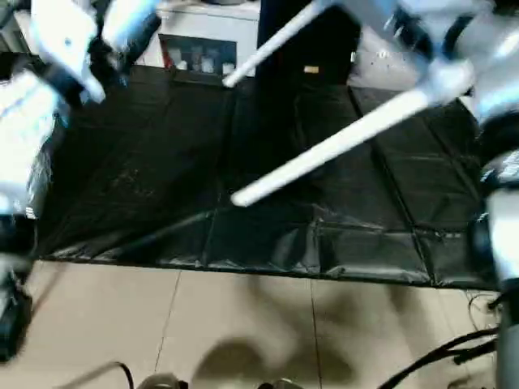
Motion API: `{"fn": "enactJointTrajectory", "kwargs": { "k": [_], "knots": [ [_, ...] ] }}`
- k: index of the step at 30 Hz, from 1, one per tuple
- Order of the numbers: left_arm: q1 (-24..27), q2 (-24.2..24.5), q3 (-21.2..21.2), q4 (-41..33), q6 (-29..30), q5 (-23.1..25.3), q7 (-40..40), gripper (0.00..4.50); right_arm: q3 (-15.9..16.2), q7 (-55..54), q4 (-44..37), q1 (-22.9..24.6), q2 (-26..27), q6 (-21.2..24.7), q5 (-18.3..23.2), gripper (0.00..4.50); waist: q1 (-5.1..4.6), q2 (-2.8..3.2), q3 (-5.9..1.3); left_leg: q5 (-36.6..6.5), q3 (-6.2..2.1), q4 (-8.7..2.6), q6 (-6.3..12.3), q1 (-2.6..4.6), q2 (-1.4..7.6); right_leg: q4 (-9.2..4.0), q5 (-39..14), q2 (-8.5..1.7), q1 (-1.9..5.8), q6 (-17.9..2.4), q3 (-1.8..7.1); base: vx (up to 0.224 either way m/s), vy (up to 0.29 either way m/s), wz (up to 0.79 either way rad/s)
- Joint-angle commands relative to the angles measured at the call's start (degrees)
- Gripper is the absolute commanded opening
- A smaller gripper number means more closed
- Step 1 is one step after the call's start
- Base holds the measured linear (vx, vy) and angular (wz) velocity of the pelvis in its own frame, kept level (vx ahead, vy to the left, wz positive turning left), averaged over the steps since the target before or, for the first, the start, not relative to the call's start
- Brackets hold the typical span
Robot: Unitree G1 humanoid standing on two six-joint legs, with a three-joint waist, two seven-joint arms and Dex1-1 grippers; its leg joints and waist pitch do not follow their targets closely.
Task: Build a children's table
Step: Flip table
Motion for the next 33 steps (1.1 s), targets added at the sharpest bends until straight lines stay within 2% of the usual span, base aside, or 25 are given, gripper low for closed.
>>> {"fn": "enactJointTrajectory", "kwargs": {
  "k": [1, 4, 5, 6, 9, 10, 11, 13, 15, 16, 17, 18, 19, 20, 21, 22, 23, 24, 25, 26, 28, 30, 31, 32, 33],
  "knots": [
    [1.96, -2.21, -4.87, -0.56, 4.83, -0.07, -2.34, 2.12, 4.93, 5.69, 0.31, -0.86, 1.84, -4.22, -3.38, 2.06, -0.84, -0.65, -3.29, -11.25, -1.37, -4.0, 1.27, -0.01, 3.91, -6.16, -31.15, -5.46, 2.78, -2.4, 3.48, 0.0, 0.0, 0.0],
    [4.13, -3.37, -3.57, -2.35, 8.78, 0.1, 0.21, 1.87, 4.41, 6.79, 2.16, -2.98, 2.37, -6.15, -3.08, 2.06, -1.19, -0.82, -3.03, -14.56, -1.43, -3.93, 0.61, 0.51, 4.0, -6.42, -32.66, -5.45, 2.3, -2.14, 3.31, 0.0, 0.0, 0.0],
    [4.6, -3.68, -3.24, -2.58, 9.54, 0.17, 1.17, 1.8, 4.07, 7.42, 2.45, -3.31, 2.59, -6.67, -2.55, 2.41, -1.35, -0.8, -3.12, -15.31, -1.56, -3.91, 0.56, 0.52, 4.05, -6.38, -33.02, -5.57, 2.4, -2.02, 3.26, 0.0, 0.0, 0.0],
    [5.19, -4.49, -2.35, -2.39, 10.19, 0.36, 3.46, 1.79, 3.01, 6.85, 2.46, -3.64, 3.21, -8.29, -1.33, 2.75, -1.33, -0.86, -3.16, -15.17, -1.61, -4.0, 0.65, 0.41, 4.04, -6.42, -32.81, -5.52, 2.5, -1.8, 3.24, 0.0, 0.0, 0.0],
    [5.73, -5.05, -1.62, -2.83, 10.94, 0.41, 4.73, 1.72, 2.33, 6.09, 2.63, -3.96, 3.6, -10.63, -0.83, 2.84, -1.4, -0.8, -3.33, -14.86, -1.74, -4.15, 0.74, 0.14, 4.11, -6.27, -30.82, -5.52, 2.64, -1.72, 3.29, 0.0, 0.0, 0.0],
    [6.34, -5.44, -1.11, -2.37, 10.56, 1.15, 5.85, 1.7, 1.27, 5.72, 2.07, -3.96, 4.04, -15.83, 0.5, 3.0, -1.36, -0.57, -3.39, -14.77, -1.78, -4.15, 0.63, 0.1, 4.16, -6.13, -30.15, -5.58, 2.72, -1.87, 3.31, 0.0, 0.0, 0.0],
    [6.34, -5.44, -1.11, -2.37, 10.56, 1.15, 5.85, 1.7, 1.27, 5.72, 2.07, -3.96, 4.04, -15.83, 0.5, 3.14, -1.48, -0.85, -3.46, -14.65, -1.83, -4.18, 0.49, -0.14, 4.25, -5.98, -29.14, -5.68, 2.87, -1.95, 3.26, 0.0, 0.0, 0.0],
    [6.78, -5.6, -0.86, -2.29, 10.36, 1.97, 6.46, 1.68, -0.69, 5.07, 1.81, -3.92, 4.59, -19.01, 2.61, 3.22, -1.61, -0.84, -3.53, -14.07, -1.78, -4.21, 0.87, -0.16, 4.17, -5.93, -27.71, -5.61, 2.92, -2.49, 3.34, 0.0, 0.0, 0.0],
    [6.83, -5.66, -0.4, -1.84, 10.28, 2.54, 7.04, 1.65, -4.57, 1.59, 1.29, -3.81, 5.2, -22.98, 6.13, 3.45, -1.56, -0.53, -3.91, -12.44, -1.75, -4.22, 1.09, -0.26, 4.37, -5.46, -23.61, -5.69, 3.19, -4.02, 3.5, 0.0, 0.0, 0.0],
    [6.96, -5.61, -0.33, -1.54, 10.3, 2.82, 7.25, 1.63, -8.94, 1.17, 0.55, -3.57, 6.12, -25.23, 10.78, 3.59, -1.69, -0.55, -3.94, -11.72, -1.71, -4.23, 1.2, -0.44, 4.4, -5.16, -21.84, -5.6, 3.25, -4.72, 3.57, 0.0, 0.0, 0.0],
    [6.99, -5.62, -0.32, -1.43, 10.28, 2.84, 7.27, 1.61, -10.2, 1.28, 0.28, -3.48, 6.4, -25.72, 12.2, 3.65, -1.42, -0.28, -4.15, -10.3, -1.57, -4.17, 1.71, -0.23, 4.62, -4.91, -17.81, -5.76, 3.21, -6.13, 3.77, 0.0, 0.0, 0.0],
    [7.11, -5.65, -0.3, -1.24, 10.25, 2.99, 7.32, 1.6, -13.94, 1.52, -0.55, -3.24, 7.27, -27.03, 16.45, 3.69, -1.43, 0.0, -4.4, -8.96, -1.69, -4.09, 1.76, -0.26, 4.73, -4.24, -15.01, -5.65, 3.3, -7.48, 3.72, 0.0, 0.0, 0.0],
    [7.11, -5.65, -0.3, -1.24, 10.25, 2.99, 7.32, 1.59, -13.94, 1.52, -0.55, -3.24, 7.27, -27.03, 16.45, 3.77, -1.32, -0.09, -4.47, -6.81, -1.5, -4.01, 2.66, -0.37, 4.9, -3.82, -10.27, -5.66, 3.43, -9.58, 3.82, 0.0, 0.0, 0.0],
    [7.2, -5.71, -0.31, -0.96, 10.18, 3.2, 7.45, 1.59, -17.63, 1.97, -1.45, -3.0, 8.06, -27.91, 20.72, 3.9, -1.21, -0.15, -4.5, -5.17, -1.22, -3.81, 3.72, -0.32, 4.76, -3.52, -6.94, -5.42, 3.45, -11.55, 3.9, 0.0, 0.0, 0.0],
    [7.51, -5.74, -0.27, -0.5, 9.91, 3.56, 7.51, 1.59, -22.58, 2.23, -2.82, -2.4, 9.0, -29.98, 26.46, 4.01, -0.91, 0.81, -4.74, -2.57, -1.41, -3.81, 4.71, -0.62, 4.86, -2.94, -2.79, -5.77, 4.04, -13.06, 3.94, 0.0, 0.0, 0.0],
    [8.02, -5.45, -0.34, 0.62, 8.47, 4.47, 7.63, 1.57, -27.45, 2.09, -5.28, -0.85, 9.98, -31.75, 32.35, 4.11, -0.94, 0.47, -4.84, -1.26, -1.3, -3.71, 5.4, -0.64, 4.91, -2.87, -0.69, -5.67, 4.11, -13.52, 3.88, 0.0, 0.0, 0.0],
    [8.41, -5.21, -0.36, 1.5, 7.16, 4.87, 7.49, 1.57, -30.01, 1.96, -7.12, 0.49, 10.57, -31.55, 35.54, 4.11, -0.55, 0.52, -5.17, 1.78, -1.26, -3.48, 6.94, -0.45, 4.97, -2.26, 4.23, -5.76, 4.25, -14.66, 3.9, 0.0, 0.0, 0.0],
    [8.59, -5.21, -0.26, 1.86, 6.62, 4.83, 7.36, 1.57, -30.85, 1.58, -7.82, 1.18, 10.75, -31.21, 36.46, 4.11, -0.23, 0.17, -5.68, 6.9, -1.39, -3.02, 8.34, -0.44, 4.86, -1.23, 9.48, -5.45, 4.35, -15.86, 3.67, 0.0, 0.0, 0.0],
    [8.84, -5.23, -0.04, 2.32, 5.96, 4.68, 7.24, 1.57, -31.89, 0.91, -8.79, 2.38, 11.04, -30.85, 37.62, 4.23, -0.07, 0.31, -5.97, 9.7, -1.43, -2.68, 9.27, -0.49, 4.6, -0.83, 11.98, -5.32, 4.38, -16.51, 3.62, 0.0, 0.0, 0.0],
    [9.42, -5.06, 0.22, 3.12, 4.84, 4.57, 6.94, 1.57, -33.65, -0.63, -10.99, 5.56, 11.59, -29.73, 39.36, 4.45, -0.04, 0.33, -5.84, 12.3, -1.28, -2.37, 10.98, -0.92, 4.36, -0.65, 14.12, -5.2, 4.17, -17.41, 3.64, 0.0, 0.0, 0.0],
    [9.98, -4.69, 0.35, 3.81, 3.92, 4.52, 6.56, 1.57, -35.18, -1.81, -13.29, 9.0, 12.27, -28.46, 40.97, 4.49, 0.11, 0.66, -5.48, 9.56, -1.18, -2.49, 11.65, -0.83, 4.53, -1.39, 10.21, -5.51, 4.15, -16.66, 3.62, 0.0, 0.0, 0.0],
    [10.65, -3.94, 0.04, 4.58, 3.01, 4.82, 6.15, 1.57, -36.35, -2.86, -15.93, 13.19, 13.25, -27.79, 42.03, 4.5, 0.16, 0.66, -5.27, 6.29, -1.24, -2.87, 9.99, -0.79, 4.68, -2.05, 4.91, -5.57, 4.39, -15.21, 3.48, 0.0, 0.0, 0.0],
    [10.65, -3.94, 0.04, 4.58, 3.01, 4.82, 6.15, 1.57, -36.35, -2.86, -15.93, 13.19, 13.25, -27.79, 42.03, 4.5, 0.16, 0.66, -5.27, 6.29, -1.24, -2.87, 9.99, -0.79, 4.68, -2.05, 4.91, -5.57, 4.39, -15.21, 3.48, 0.0, 0.0, 0.0],
    [11.35, -3.13, -0.27, 5.35, 2.37, 5.24, 5.84, 1.57, -37.11, -3.97, -18.7, 17.41, 14.44, -27.17, 42.52, 4.5, 0.17, 0.89, -5.05, 2.87, -1.25, -3.26, 7.78, -0.52, 4.83, -2.76, 0.4, -5.61, 4.46, -13.56, 3.43, 0.0, 0.0, 0.0],
    [11.9, -2.81, -0.16, 6.02, 1.99, 5.32, 5.83, 1.57, -37.4, -4.62, -21.39, 21.19, 15.71, -26.68, 42.76, 4.5, 0.08, 1.18, -4.4, -1.26, -1.18, -3.9, 5.94, -0.26, 5.01, -3.65, -4.05, -5.69, 4.27, -12.19, 3.48, 0.0, 0.0, 0.0]
  ]
}}
